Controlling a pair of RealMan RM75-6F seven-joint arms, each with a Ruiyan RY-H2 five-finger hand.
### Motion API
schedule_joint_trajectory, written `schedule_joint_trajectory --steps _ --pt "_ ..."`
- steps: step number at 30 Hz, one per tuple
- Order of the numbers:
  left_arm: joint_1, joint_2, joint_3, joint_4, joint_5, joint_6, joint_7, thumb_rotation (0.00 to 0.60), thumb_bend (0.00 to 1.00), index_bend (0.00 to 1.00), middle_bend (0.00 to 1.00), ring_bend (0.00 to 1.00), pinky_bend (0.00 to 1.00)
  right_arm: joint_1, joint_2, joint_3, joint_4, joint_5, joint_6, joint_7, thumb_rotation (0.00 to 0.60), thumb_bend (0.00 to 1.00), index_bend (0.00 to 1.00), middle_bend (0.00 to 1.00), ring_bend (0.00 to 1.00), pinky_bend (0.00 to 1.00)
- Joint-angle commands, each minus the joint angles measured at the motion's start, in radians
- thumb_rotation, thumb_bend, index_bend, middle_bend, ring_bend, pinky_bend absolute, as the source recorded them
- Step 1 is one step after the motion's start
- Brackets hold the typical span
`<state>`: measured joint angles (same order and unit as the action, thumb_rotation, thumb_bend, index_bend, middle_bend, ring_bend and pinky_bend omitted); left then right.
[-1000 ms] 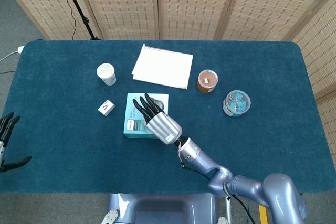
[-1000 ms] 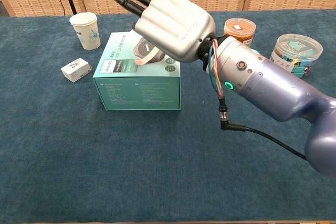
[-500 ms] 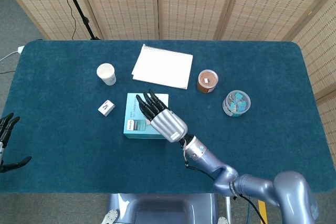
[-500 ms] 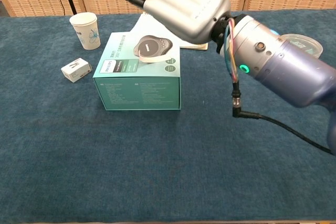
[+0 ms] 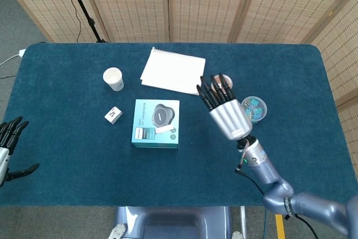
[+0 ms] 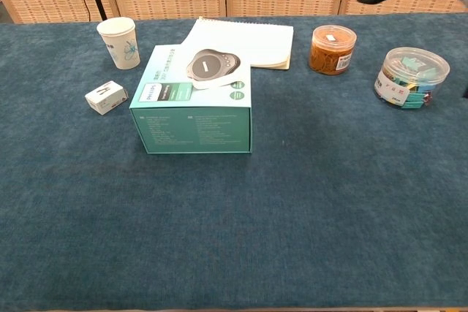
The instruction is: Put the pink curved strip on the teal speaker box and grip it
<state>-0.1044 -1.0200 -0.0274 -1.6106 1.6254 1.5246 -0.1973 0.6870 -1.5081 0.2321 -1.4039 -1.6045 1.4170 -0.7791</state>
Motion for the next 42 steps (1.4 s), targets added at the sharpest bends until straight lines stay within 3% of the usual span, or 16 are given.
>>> schedule_joint_trajectory --steps 1,3,5,8,10,14,15,17,19,21,26,33,37,42 --pt "-0.031 0.007 -0.014 0.000 0.050 0.015 0.003 0.600 0.00 0.00 0.01 0.00 0.00 -0.106 0.085 -0.022 -0.083 0.042 0.082 0.122 0.600 0.00 0.05 0.00 0.00 0.00" --pt "-0.056 0.018 -0.024 -0.012 0.090 0.017 0.024 0.600 0.00 0.00 0.09 0.08 0.04 -0.161 0.119 -0.041 -0.107 0.051 0.126 0.187 0.600 0.00 0.05 0.00 0.00 0.00" --pt "-0.087 0.037 -0.037 -0.041 0.124 0.007 0.056 0.600 0.00 0.00 0.27 0.25 0.17 -0.224 0.150 -0.071 -0.127 0.050 0.177 0.263 0.600 0.00 0.04 0.00 0.00 0.00" --pt "-0.125 0.051 -0.056 -0.081 0.166 -0.002 0.112 0.600 0.00 0.00 0.54 0.51 0.48 -0.294 0.174 -0.110 -0.133 0.048 0.226 0.351 0.600 0.00 0.03 0.00 0.00 0.00" --pt "-0.150 0.053 -0.066 -0.108 0.187 -0.020 0.165 0.600 0.00 0.00 0.64 0.60 0.60 -0.341 0.191 -0.145 -0.123 0.046 0.244 0.409 0.600 0.00 0.01 0.00 0.00 0.00" --pt "-0.184 0.067 -0.072 -0.180 0.180 -0.092 0.285 0.600 0.00 0.00 0.73 0.68 0.71 -0.408 0.224 -0.196 -0.124 0.057 0.244 0.497 0.600 0.00 0.00 0.00 0.00 0.00" --pt "-0.187 0.068 -0.074 -0.191 0.174 -0.102 0.306 0.600 0.00 0.00 0.70 0.66 0.71 -0.416 0.226 -0.200 -0.124 0.057 0.247 0.509 0.600 0.00 0.00 0.00 0.00 0.00" --pt "-0.198 0.071 -0.076 -0.235 0.148 -0.150 0.406 0.600 0.00 0.00 0.55 0.54 0.62 -0.450 0.227 -0.216 -0.118 0.064 0.257 0.570 0.600 0.00 0.00 0.00 0.00 0.00" --pt "-0.206 0.071 -0.084 -0.295 0.095 -0.199 0.515 0.600 0.00 0.00 0.38 0.37 0.44 -0.477 0.217 -0.223 -0.103 0.066 0.271 0.632 0.600 0.00 0.00 0.00 0.00 0.00" --pt "-0.215 0.067 -0.089 -0.338 0.055 -0.233 0.588 0.600 0.00 0.00 0.32 0.30 0.35 -0.497 0.209 -0.224 -0.094 0.070 0.280 0.678 0.600 0.00 0.00 0.00 0.00 0.00" --pt "-0.238 0.031 -0.103 -0.399 -0.020 -0.278 0.736 0.600 0.00 0.06 0.03 0.03 0.05 -0.528 0.190 -0.213 -0.066 0.083 0.290 0.757 0.600 0.00 0.00 0.00 0.00 0.00" --pt "-0.312 -0.043 -0.120 -0.469 -0.189 -0.393 0.874 0.600 0.00 0.15 0.00 0.00 0.00 -0.539 0.199 -0.190 -0.059 0.093 0.261 0.814 0.600 0.00 0.00 0.00 0.00 0.00" --pt "-0.358 -0.086 -0.128 -0.474 -0.259 -0.443 0.907 0.600 0.00 0.24 0.00 0.00 0.00 -0.541 0.212 -0.183 -0.058 0.082 0.258 0.819 0.600 0.00 0.00 0.00 0.00 0.00" --pt "-0.424 -0.133 -0.148 -0.482 -0.379 -0.501 0.906 0.600 0.00 0.28 0.00 0.00 0.00 -0.548 0.225 -0.173 -0.051 0.074 0.255 0.829 0.600 0.00 0.00 0.00 0.00 0.00"
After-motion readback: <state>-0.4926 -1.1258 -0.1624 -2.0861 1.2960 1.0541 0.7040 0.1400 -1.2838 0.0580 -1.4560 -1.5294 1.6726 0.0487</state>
